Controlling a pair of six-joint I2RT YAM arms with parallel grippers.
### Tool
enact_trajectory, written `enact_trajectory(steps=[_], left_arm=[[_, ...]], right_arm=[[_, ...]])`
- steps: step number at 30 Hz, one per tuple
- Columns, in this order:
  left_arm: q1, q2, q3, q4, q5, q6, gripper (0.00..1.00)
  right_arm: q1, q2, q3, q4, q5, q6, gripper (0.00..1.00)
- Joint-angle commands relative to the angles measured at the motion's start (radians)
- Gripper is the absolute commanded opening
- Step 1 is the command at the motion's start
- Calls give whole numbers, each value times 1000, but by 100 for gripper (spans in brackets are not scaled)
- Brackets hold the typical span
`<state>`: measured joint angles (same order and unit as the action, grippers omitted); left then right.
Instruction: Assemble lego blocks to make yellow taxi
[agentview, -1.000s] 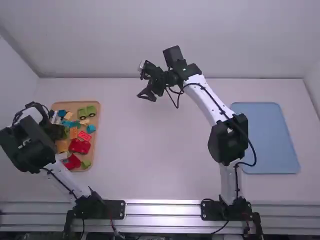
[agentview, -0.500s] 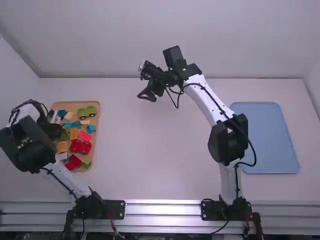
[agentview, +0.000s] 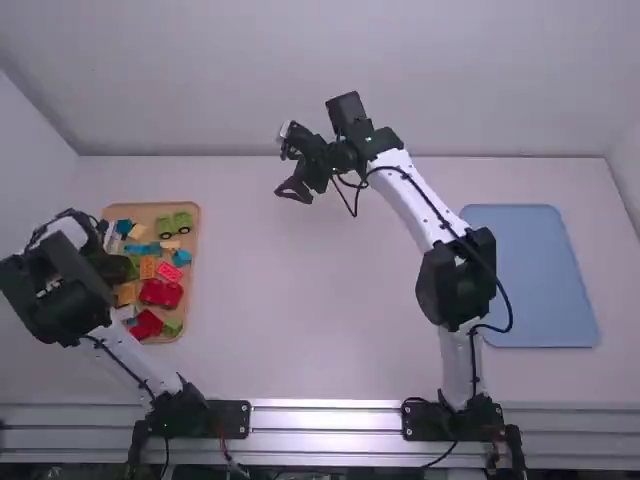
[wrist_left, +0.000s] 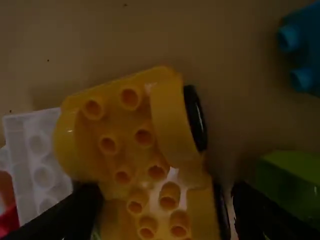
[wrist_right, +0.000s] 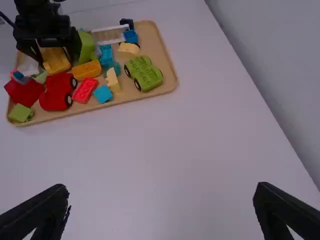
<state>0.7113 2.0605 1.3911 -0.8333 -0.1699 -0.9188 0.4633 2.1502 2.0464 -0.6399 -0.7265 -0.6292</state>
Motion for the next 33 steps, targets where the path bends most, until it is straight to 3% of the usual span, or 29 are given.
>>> enact_trajectory(steps=[1, 17, 19, 22, 24, 26, 29, 33], left_arm=[[-4, 4, -17, 12, -22, 10, 72], [-4, 4, -92, 83, 74, -148, 70], [-5, 4, -100, 101, 76, -148, 66], [-4, 4, -117, 134, 77, -159, 55], [-5, 4, -117, 133, 82, -157, 42], [-3, 4, -114, 128, 80, -68, 37], [-2, -3, -114, 171, 105, 61, 41], [21, -28, -110, 211, 219, 159, 37]], right_arm=[[-4, -47, -6, -1, -9, 5, 99], [-4, -47, -6, -16, -9, -4, 99], [-4, -47, -6, -19, -7, -3, 99], [-4, -47, -6, -22, -6, -3, 99], [-4, -47, -6, -18, -5, -3, 98], [-4, -47, -6, -12, -5, -3, 98], [-4, -47, -6, -2, -5, -3, 99], [-4, -47, -5, 8, -10, -3, 99]])
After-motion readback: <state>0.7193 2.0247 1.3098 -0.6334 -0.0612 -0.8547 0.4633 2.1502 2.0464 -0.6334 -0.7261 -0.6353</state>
